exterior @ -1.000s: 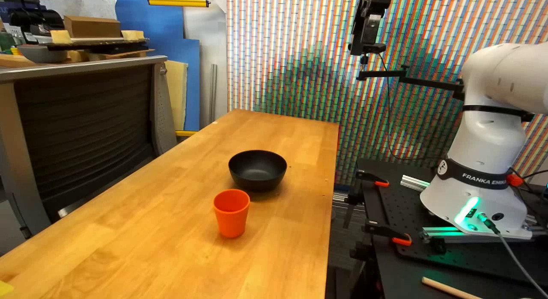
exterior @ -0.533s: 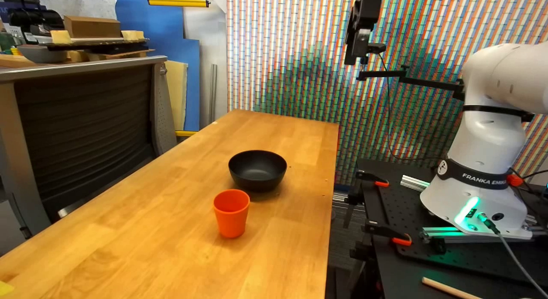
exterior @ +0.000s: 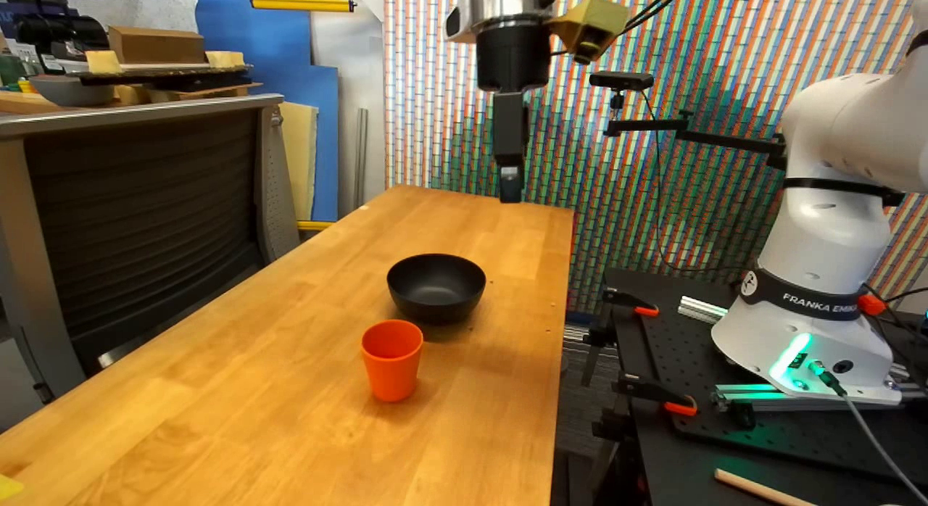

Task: Pick up the orange cup from the table and put it in the black bowl.

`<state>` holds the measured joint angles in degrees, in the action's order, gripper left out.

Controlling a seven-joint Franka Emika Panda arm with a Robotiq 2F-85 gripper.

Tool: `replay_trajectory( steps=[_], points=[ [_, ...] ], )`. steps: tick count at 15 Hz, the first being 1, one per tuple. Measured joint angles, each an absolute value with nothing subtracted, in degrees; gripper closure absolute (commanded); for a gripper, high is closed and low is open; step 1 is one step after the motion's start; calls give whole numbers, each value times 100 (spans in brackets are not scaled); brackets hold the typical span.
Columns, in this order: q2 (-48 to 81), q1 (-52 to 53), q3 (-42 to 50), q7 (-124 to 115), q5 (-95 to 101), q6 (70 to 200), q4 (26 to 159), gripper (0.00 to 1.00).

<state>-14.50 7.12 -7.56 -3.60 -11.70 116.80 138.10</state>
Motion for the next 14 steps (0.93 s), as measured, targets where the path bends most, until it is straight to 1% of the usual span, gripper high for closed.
replay_trajectory(
  steps=[7,14],
  points=[
    [913,784,-911,-1218,-346,11881,12321,0],
    [2252,962,-816,-1541,-194,11842,11237,0]
  ],
)
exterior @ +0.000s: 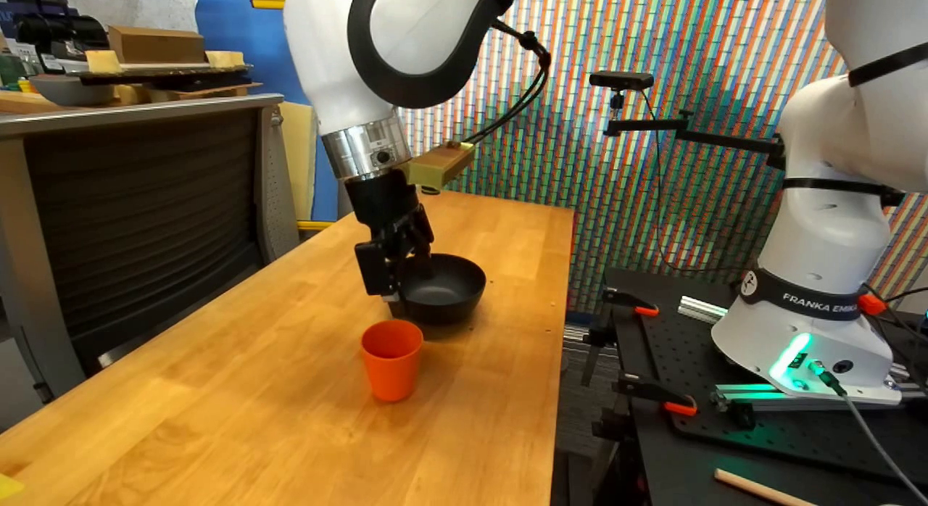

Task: Pick up the orange cup from the table and put it in the black bowl.

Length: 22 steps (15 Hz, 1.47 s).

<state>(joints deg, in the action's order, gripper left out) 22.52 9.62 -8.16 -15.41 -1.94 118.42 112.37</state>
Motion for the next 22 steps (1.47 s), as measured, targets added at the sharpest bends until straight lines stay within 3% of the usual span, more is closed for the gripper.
replay_trajectory(
  steps=[8,9,11,18,20,22],
  points=[
    [2887,1002,-684,-1604,-194,11634,10753,0],
    [2932,1010,-672,-1609,-194,11632,10734,25],
    [3022,1034,-668,-1626,-194,11630,10698,34],
    [3203,1131,-667,-1673,-194,11630,10642,89],
    [3209,1131,-663,-1676,-194,11630,10630,100],
    [3209,1130,-646,-1682,-195,11630,10619,100]
  ],
)
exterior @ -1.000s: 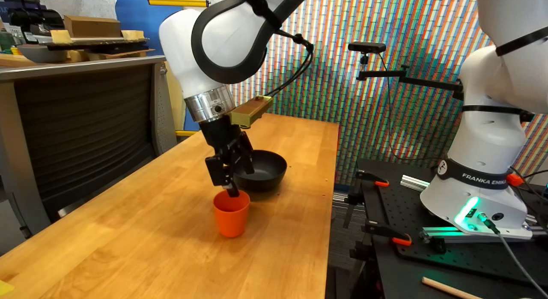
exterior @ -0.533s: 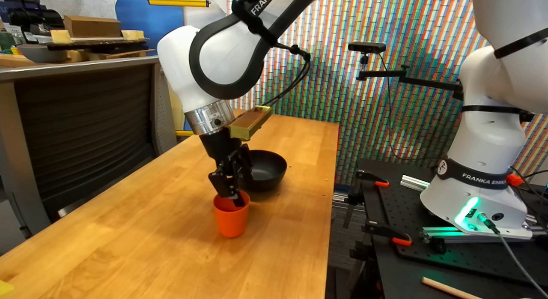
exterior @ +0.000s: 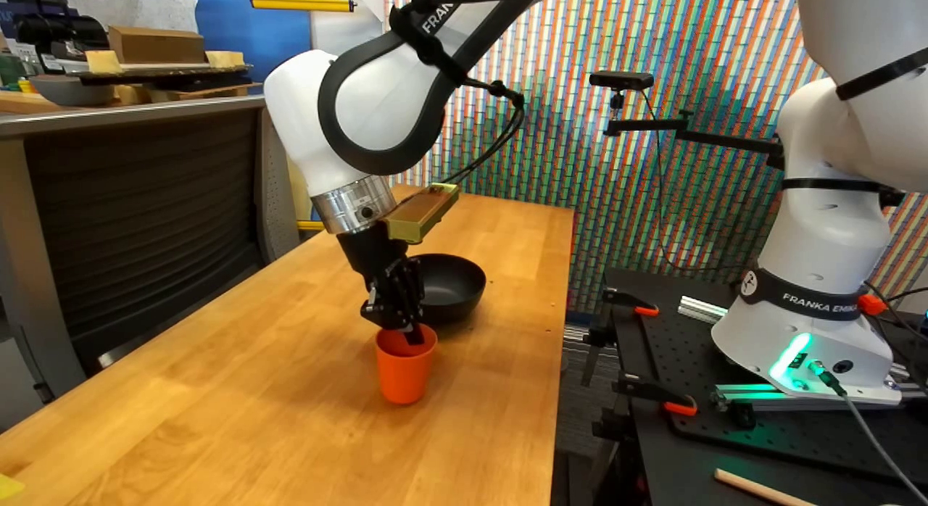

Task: Pick up the orange cup from the table and put it in the black bowl.

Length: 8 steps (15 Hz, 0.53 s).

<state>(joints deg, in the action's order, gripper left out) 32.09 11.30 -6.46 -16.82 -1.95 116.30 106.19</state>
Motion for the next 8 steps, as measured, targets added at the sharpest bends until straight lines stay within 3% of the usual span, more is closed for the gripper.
replay_trajectory(
  steps=[8],
  points=[
    [2841,1127,-437,-1886,-229,11608,10551,98]
  ],
)
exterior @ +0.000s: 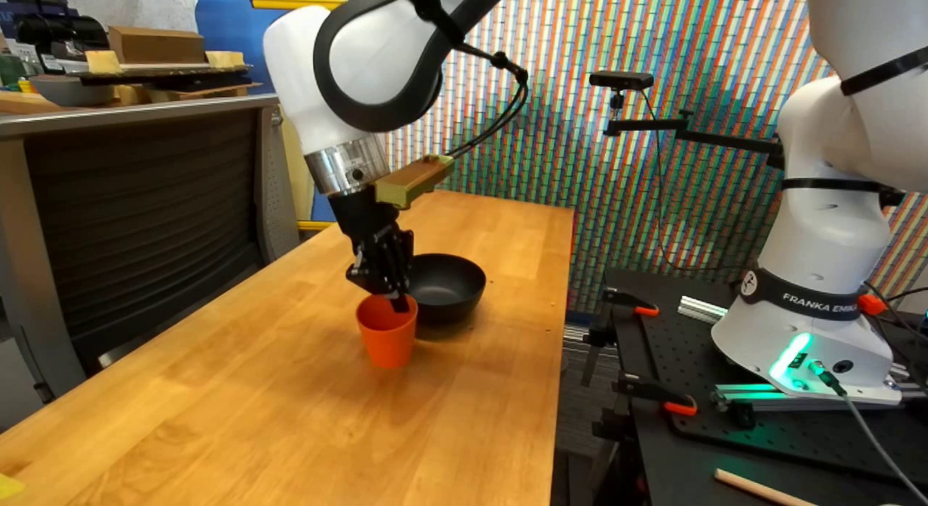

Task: Pick up the orange cup from the table and put it in the black bowl.

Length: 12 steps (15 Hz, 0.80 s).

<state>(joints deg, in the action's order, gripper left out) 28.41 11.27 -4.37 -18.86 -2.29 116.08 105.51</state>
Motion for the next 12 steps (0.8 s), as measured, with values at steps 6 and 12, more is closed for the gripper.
replay_trajectory(
  steps=[6,12],
  points=[
    [1743,932,19,-2498,-227,11534,10881,98],
    [1175,542,226,-3138,-256,11514,11770,98]
  ],
)
